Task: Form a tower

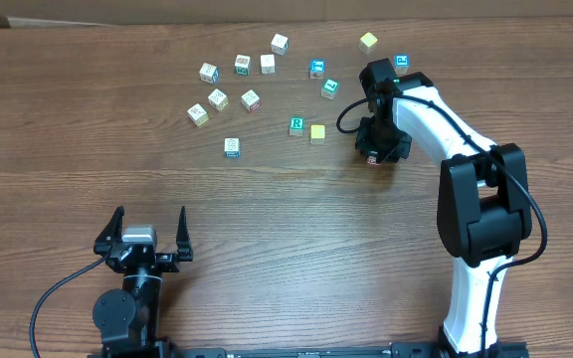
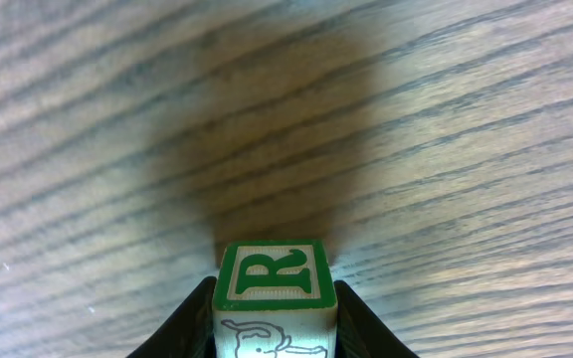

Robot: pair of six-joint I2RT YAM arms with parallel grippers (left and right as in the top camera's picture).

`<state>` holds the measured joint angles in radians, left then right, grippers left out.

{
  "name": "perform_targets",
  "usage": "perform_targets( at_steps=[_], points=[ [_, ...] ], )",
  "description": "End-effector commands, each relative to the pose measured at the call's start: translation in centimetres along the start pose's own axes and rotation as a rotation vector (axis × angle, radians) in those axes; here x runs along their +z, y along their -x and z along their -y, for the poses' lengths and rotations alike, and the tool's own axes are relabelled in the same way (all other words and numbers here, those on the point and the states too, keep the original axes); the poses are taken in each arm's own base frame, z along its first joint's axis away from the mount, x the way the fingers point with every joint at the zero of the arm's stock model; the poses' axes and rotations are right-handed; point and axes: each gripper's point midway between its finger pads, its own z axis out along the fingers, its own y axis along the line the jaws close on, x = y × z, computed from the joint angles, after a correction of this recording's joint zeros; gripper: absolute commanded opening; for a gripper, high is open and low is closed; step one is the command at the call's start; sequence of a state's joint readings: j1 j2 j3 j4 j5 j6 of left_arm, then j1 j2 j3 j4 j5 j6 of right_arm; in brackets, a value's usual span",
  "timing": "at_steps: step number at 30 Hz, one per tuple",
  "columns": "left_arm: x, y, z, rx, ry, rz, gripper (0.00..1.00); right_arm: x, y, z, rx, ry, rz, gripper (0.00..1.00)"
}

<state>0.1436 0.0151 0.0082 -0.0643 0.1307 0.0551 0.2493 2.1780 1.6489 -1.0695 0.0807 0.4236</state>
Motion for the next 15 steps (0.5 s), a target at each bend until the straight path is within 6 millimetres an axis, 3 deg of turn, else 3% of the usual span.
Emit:
perform_targets(
  at_steps=[1,15],
  points=[
    [-0.02,-0.03,0.13,-0.009,-0.004,0.003,0.99,-0.22,-0.44,0.46,-0.143,-0.011,-0.015,0.31],
    [-0.02,-0.03,0.13,-0.009,-0.004,0.003,0.99,-0.23,-0.74,0.4,-0.249,-0.003,-0.029,0.31]
  ],
)
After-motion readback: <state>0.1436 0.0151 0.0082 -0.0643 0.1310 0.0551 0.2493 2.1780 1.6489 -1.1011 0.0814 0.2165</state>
